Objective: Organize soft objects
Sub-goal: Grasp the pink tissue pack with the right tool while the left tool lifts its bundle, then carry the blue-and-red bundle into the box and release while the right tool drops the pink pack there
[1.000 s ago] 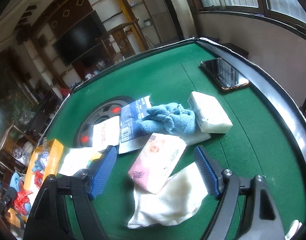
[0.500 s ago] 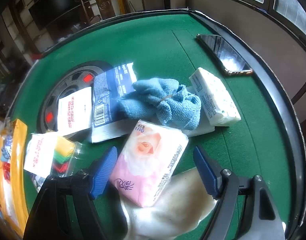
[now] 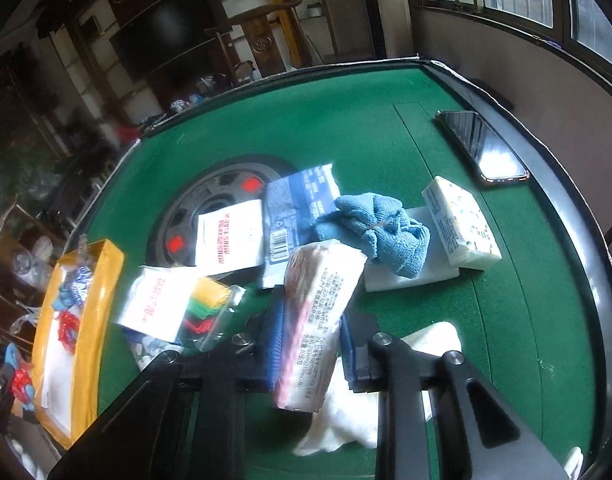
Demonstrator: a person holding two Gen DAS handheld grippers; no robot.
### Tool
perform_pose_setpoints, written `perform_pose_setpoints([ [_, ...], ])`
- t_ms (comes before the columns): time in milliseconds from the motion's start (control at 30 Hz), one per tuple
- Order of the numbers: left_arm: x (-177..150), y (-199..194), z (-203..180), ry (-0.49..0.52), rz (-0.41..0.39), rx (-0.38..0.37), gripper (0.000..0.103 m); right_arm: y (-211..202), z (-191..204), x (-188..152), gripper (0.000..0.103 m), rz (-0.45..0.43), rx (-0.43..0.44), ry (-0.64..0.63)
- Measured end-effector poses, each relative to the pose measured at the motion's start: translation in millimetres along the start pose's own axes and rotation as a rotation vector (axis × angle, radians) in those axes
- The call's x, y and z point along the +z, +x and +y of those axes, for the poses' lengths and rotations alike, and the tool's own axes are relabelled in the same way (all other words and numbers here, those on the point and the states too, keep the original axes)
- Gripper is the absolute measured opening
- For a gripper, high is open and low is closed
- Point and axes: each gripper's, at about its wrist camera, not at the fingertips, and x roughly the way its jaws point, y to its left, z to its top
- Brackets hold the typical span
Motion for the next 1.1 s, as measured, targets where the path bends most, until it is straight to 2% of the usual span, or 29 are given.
perform_pose_setpoints([
  [233, 21.6, 13.7, 31.5, -0.025, 0.049, 0.086, 0.022, -20.4, 51.7, -6.1, 0.021, -0.010, 0.155, -0.077],
  [433, 32.7, 40.4, 53.7, -0.021, 0.124, 0.192, 0.022, -8.2, 119.8, -19.0, 0.021, 0.045, 0.277, -0.180],
  [667, 48.3, 81.1, 82.5, -0.069, 0.246, 0.269, 0.022, 10.1, 196.6, -39.9, 0.019, 0.102, 0.362, -0.301],
  [833, 57.3, 105.7, 96.1, -0.098, 0.269, 0.319, 0.023, 24.4, 235.8, -55.8, 0.018, 0.138, 0.399, -0.353],
  [933, 60.4, 109.8, 102.0, -0.134, 0.272, 0.314, 0.026, 26.5, 249.4, -57.3, 0.018, 0.133, 0.410, -0.367],
  [1100, 63.2, 93.1, 105.3, -0.172, 0.229, 0.243, 0.039, 26.0, 258.7, -58.6, 0.017, 0.157, 0.466, -0.365],
])
